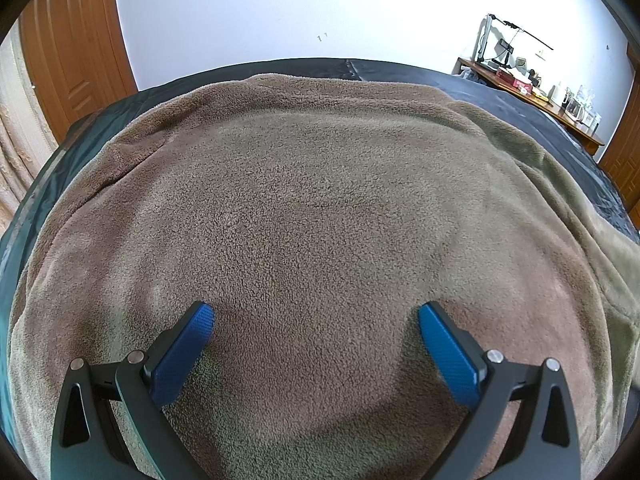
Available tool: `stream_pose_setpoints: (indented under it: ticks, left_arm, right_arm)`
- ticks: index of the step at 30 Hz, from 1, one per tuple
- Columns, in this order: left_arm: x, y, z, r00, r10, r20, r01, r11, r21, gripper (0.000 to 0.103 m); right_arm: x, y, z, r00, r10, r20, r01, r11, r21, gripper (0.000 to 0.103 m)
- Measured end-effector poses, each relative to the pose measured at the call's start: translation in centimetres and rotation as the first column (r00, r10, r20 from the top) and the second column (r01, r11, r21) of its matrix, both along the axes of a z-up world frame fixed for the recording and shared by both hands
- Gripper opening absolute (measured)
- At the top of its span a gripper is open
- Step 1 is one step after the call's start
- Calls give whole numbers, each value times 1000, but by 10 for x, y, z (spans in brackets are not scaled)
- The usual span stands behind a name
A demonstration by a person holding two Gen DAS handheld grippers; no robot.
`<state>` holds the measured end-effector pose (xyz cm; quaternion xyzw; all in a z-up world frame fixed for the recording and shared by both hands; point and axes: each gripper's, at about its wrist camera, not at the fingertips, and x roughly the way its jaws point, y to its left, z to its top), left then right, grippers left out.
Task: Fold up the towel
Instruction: 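Lift the held blanket edge with the right gripper and fold it over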
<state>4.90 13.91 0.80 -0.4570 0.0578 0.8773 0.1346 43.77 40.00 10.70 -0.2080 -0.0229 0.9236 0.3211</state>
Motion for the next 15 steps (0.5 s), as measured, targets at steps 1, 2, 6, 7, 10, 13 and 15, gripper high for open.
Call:
stream_pose_setpoints:
  ticks: [1, 2, 6, 7, 10, 13, 15]
  left_arm:
    - [0, 0, 0, 1000, 0, 0, 0, 1000, 0, 102]
    - [0, 0, 0, 1000, 0, 0, 0, 1000, 0, 102]
    - [-1, 1, -1, 1000, 0, 0, 0, 1000, 1, 102]
    - [-1, 2, -1, 1000, 1, 0, -1, 1000, 2, 102]
    - [0, 1, -1, 1000, 0, 1, 0, 1000, 2, 102]
    - [0, 3, -1, 1000, 1, 1, -1, 1000, 3, 102]
    - [0, 3, -1, 1000, 0, 1, 0, 1000, 2, 102]
  right_arm:
    - [-7, 5, 0, 999, -51, 7, 50, 998, 36, 13]
    - [-12, 9, 0, 997, -83, 6, 82, 995, 54, 13]
    - [-36, 27, 7, 984, -179, -7, 179, 981, 78, 13]
    - [-40, 32, 9, 980, -200, -12, 201, 976, 80, 13]
    - [-52, 57, 16, 973, -228, -28, 228, 973, 21, 13]
    - [-51, 71, 15, 983, -173, -68, 163, 978, -129, 14]
    - [-50, 76, 8, 988, -132, -78, 113, 972, -206, 15]
